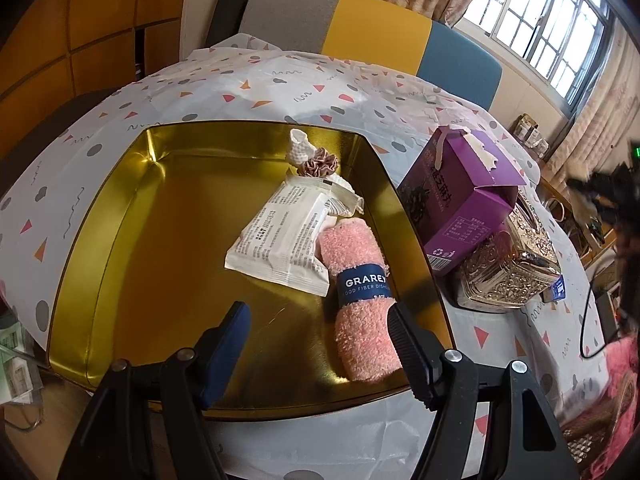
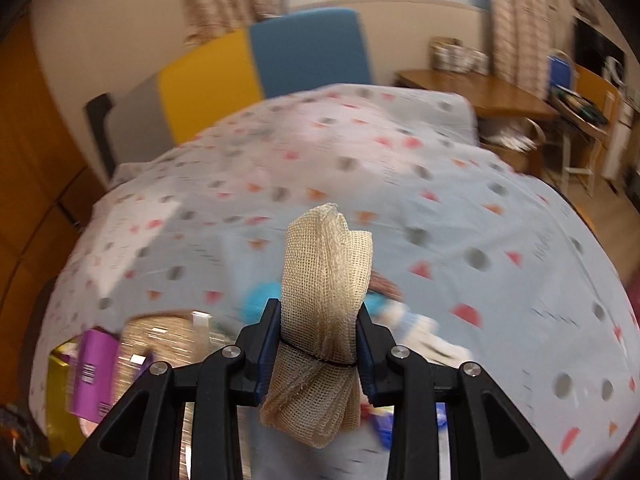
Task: Organize soft objects
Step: 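Place the white sock with scrunchie into the gold tin with the left gripper, then carry the beige mesh scrubber into the gold tin and release it with the right gripper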
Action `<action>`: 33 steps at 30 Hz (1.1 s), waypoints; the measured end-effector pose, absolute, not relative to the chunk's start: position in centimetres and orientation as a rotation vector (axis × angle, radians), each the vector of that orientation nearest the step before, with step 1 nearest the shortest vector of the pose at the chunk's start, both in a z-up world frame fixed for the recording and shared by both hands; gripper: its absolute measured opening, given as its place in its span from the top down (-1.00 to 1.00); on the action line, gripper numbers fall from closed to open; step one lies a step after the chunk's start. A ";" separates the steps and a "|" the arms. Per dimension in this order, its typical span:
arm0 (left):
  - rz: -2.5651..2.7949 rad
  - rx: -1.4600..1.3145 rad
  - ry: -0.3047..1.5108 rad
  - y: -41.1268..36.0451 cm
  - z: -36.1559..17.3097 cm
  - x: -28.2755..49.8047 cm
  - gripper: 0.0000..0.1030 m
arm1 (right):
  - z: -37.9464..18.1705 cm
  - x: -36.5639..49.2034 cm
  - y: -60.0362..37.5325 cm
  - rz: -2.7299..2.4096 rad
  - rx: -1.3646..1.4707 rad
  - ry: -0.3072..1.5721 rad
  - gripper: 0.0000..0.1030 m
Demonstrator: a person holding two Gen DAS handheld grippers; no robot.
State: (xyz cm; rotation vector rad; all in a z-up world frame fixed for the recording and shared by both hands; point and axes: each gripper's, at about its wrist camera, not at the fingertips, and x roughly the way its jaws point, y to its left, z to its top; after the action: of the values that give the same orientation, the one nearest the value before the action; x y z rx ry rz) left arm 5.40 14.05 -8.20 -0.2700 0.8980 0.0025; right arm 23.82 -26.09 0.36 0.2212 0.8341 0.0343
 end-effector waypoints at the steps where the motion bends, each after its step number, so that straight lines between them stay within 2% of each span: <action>1: 0.004 -0.271 0.898 14.1 -8.2 5.3 -0.39 | 0.7 24.1 -25.1 0.050 0.212 0.831 0.35; 9: 0.027 -0.291 0.894 15.6 -8.3 4.6 -0.41 | 2.9 25.0 -12.6 0.318 0.127 0.819 0.35; 16: 0.065 -0.315 0.886 17.4 -8.3 3.5 -0.41 | 2.7 21.7 -1.3 0.595 0.029 0.838 0.35; 24: 0.145 -0.356 0.875 20.2 -8.6 2.0 -0.41 | -4.7 17.2 7.6 0.794 -0.019 1.050 0.32; 28: 0.170 -0.377 0.871 21.1 -8.8 1.6 -0.41 | -8.3 15.9 9.1 0.822 -0.022 1.155 0.26; 33: 0.172 -0.369 0.862 21.0 -8.5 1.5 -0.41 | -10.2 15.1 9.3 0.809 -0.055 1.194 0.24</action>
State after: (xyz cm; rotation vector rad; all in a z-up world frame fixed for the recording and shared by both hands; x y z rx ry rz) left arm 1.49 20.96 -8.53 -0.3691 0.8622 0.1723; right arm 15.14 9.32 -10.18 -0.0554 1.1937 0.8091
